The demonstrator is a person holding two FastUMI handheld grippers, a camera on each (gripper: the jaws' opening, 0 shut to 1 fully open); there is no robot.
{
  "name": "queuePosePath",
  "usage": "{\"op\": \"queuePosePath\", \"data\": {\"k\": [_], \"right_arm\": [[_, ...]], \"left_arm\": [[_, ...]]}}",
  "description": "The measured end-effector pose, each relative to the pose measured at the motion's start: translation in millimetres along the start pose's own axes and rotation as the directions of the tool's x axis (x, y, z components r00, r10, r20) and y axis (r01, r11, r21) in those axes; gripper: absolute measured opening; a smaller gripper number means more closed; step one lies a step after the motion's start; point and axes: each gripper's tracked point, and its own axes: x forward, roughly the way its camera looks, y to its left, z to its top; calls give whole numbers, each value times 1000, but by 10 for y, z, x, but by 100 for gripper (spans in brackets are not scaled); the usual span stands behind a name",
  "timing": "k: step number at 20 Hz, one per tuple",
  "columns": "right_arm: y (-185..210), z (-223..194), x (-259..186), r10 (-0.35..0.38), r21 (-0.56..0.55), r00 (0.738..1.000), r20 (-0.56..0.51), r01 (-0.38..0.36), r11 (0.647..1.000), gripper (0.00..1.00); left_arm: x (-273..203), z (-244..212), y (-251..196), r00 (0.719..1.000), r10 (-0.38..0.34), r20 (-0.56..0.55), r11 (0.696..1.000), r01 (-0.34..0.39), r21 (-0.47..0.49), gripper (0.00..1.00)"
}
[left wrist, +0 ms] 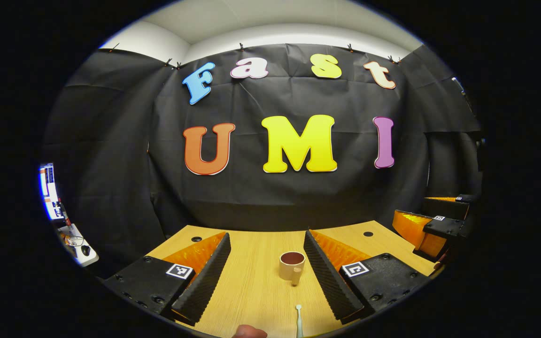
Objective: Put the toothbrush and toothpaste on the desktop into the cup, then pick up the cup and place it on the coaster on the desktop.
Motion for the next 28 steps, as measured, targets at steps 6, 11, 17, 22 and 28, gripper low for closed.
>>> {"op": "queuePosePath", "data": {"k": [6, 11, 17, 22, 28], "right_arm": [[-173, -622, 32, -23, -22, 993, -113, 20, 1000, 95], [-381, -1038, -31, -50, -44, 979, -197, 42, 998, 95], [-626, -1363, -69, -81, -80, 959, -271, 61, 995, 95], [-616, -1618, -84, -75, -89, 939, -337, 47, 995, 98], [-633, -1746, -156, -78, -71, 928, -364, 56, 996, 95]], "left_arm": [[49, -784, -369, 986, -68, -150, 997, 72, 20, 99], [43, -1559, -624, 951, -86, -296, 996, 87, -11, 100], [180, -2240, -691, 921, -61, -385, 998, 69, 8, 100], [164, -2711, -701, 884, -57, -465, 998, 63, -3, 99], [79, -2968, -722, 852, -54, -521, 998, 68, 8, 82]]}}
